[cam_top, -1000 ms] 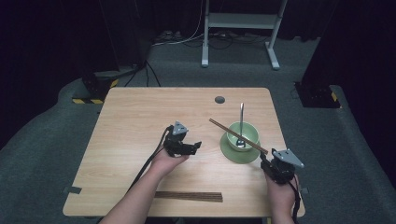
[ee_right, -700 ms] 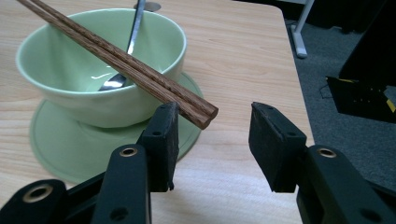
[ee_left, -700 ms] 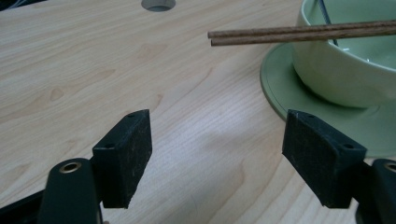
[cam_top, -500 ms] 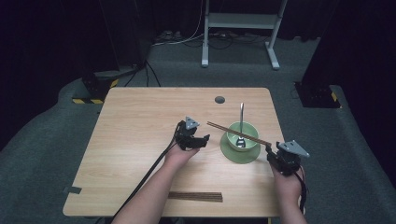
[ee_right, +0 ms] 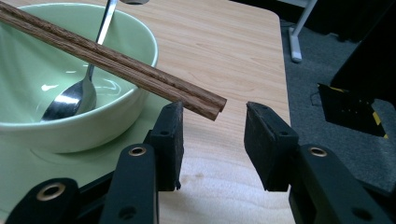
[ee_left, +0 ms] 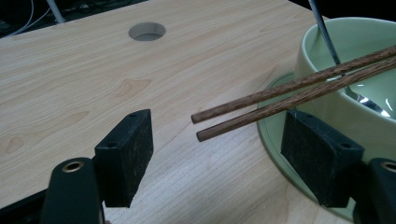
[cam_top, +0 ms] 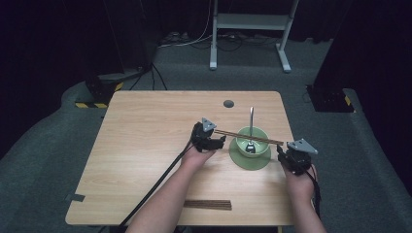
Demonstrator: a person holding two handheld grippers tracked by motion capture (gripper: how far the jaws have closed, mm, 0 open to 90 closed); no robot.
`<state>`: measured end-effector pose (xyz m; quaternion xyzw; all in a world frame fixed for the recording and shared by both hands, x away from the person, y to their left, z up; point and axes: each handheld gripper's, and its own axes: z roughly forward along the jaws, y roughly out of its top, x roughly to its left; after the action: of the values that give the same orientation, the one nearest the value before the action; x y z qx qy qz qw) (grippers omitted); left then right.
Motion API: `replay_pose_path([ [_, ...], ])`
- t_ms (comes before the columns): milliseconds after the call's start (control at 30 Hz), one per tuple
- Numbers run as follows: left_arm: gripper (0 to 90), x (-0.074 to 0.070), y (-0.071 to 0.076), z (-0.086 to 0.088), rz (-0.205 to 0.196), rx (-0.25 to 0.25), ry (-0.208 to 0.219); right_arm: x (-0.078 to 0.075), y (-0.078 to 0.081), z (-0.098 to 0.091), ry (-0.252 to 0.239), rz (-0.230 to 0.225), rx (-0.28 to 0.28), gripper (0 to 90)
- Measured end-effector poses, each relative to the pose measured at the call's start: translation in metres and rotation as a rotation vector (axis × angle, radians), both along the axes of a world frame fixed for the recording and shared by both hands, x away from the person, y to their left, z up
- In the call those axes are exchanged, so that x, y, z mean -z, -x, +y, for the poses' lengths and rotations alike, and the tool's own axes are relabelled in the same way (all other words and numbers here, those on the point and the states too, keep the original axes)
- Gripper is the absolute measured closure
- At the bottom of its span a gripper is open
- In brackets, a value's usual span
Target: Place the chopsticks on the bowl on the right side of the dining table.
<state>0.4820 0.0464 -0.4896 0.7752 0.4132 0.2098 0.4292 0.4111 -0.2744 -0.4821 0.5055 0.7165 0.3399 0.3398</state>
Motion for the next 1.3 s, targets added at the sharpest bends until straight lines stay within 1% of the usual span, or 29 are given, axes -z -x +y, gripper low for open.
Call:
replay_pose_path([
  [100, 25.2, 0.002, -0.001, -0.005, 0.008, 0.009, 0.013, -0.001, -0.006, -0.001, 0.011, -0.002, -0.015, 57.4],
  [133, 25.2, 0.002, -0.001, -0.005, 0.008, 0.009, 0.013, -0.001, -0.006, -0.001, 0.011, -0.002, -0.015, 57.4],
  [167, 25.2, 0.002, -0.001, -0.006, 0.004, 0.009, 0.011, -0.001, -0.008, -0.002, 0.008, -0.002, -0.028, 56.9],
  [200, 25.2, 0.002, -0.001, -0.007, -0.002, 0.010, 0.004, -0.001, -0.008, -0.002, 0.008, -0.002, -0.028, 56.9],
  [267, 25.2, 0.003, 0.000, -0.010, -0.012, 0.016, -0.005, -0.002, -0.010, -0.001, 0.002, 0.000, -0.047, 56.2],
  [333, 25.7, 0.004, 0.001, -0.011, -0.012, 0.015, 0.003, -0.002, -0.013, 0.000, -0.002, 0.007, -0.068, 55.9],
  [400, 25.8, 0.004, 0.002, -0.012, -0.009, 0.019, 0.003, -0.002, -0.013, 0.001, -0.001, 0.008, -0.071, 55.9],
  [467, 26.5, 0.004, 0.004, -0.013, -0.016, 0.025, -0.008, -0.001, -0.013, 0.003, 0.003, 0.005, -0.077, 55.7],
  [500, 27.6, 0.003, 0.007, -0.014, -0.027, 0.030, -0.014, -0.001, -0.012, 0.005, 0.007, 0.007, -0.085, 54.9],
  [567, 27.8, 0.003, 0.009, -0.013, -0.031, 0.029, -0.018, -0.001, -0.011, 0.006, 0.012, 0.004, -0.087, 54.6],
  [600, 28.8, 0.003, 0.012, -0.012, -0.031, 0.030, -0.009, 0.000, -0.008, 0.007, 0.013, 0.001, -0.091, 54.4],
  [633, 29.7, 0.003, 0.012, -0.012, -0.031, 0.030, -0.009, 0.000, -0.008, 0.007, 0.013, 0.001, -0.091, 54.4],
  [733, 31.5, 0.002, 0.019, -0.008, -0.035, 0.034, -0.009, 0.001, -0.004, 0.006, 0.014, 0.002, -0.099, 54.6],
  [800, 35.4, 0.001, 0.026, -0.006, -0.046, 0.035, -0.005, 0.001, 0.001, 0.006, 0.016, 0.001, -0.102, 54.5],
  [833, 36.4, 0.001, 0.026, -0.006, -0.046, 0.035, -0.005, 0.001, 0.001, 0.006, 0.016, 0.001, -0.102, 54.5],
  [867, 37.3, 0.001, 0.031, -0.005, -0.050, 0.038, -0.006, 0.001, 0.004, 0.005, 0.017, -0.003, -0.099, 54.6],
  [900, 38.3, 0.001, 0.031, -0.005, -0.050, 0.038, -0.006, 0.001, 0.005, 0.005, 0.017, -0.004, -0.100, 54.6],
  [967, 39.3, 0.002, 0.036, -0.005, -0.052, 0.036, -0.007, 0.001, 0.007, 0.005, 0.018, -0.006, -0.098, 54.5],
  [1100, 41.4, 0.003, 0.039, -0.003, -0.051, 0.033, -0.009, 0.001, 0.008, 0.005, 0.019, -0.005, -0.097, 54.5],
  [1167, 42.7, 0.003, 0.040, -0.002, -0.052, 0.026, -0.010, 0.001, 0.006, 0.005, 0.025, -0.006, -0.088, 54.4],
  [1233, 43.0, 0.003, 0.040, -0.001, -0.055, 0.020, 0.001, 0.001, 0.005, 0.004, 0.025, -0.006, -0.084, 54.3],
  [1267, 43.1, 0.004, 0.040, -0.001, -0.059, 0.019, -0.002, 0.001, 0.003, 0.004, 0.030, -0.007, -0.073, 53.9],
  [1300, 43.1, 0.004, 0.040, 0.000, -0.061, 0.019, -0.001, 0.001, 0.003, 0.004, 0.030, -0.007, -0.073, 53.9],
])
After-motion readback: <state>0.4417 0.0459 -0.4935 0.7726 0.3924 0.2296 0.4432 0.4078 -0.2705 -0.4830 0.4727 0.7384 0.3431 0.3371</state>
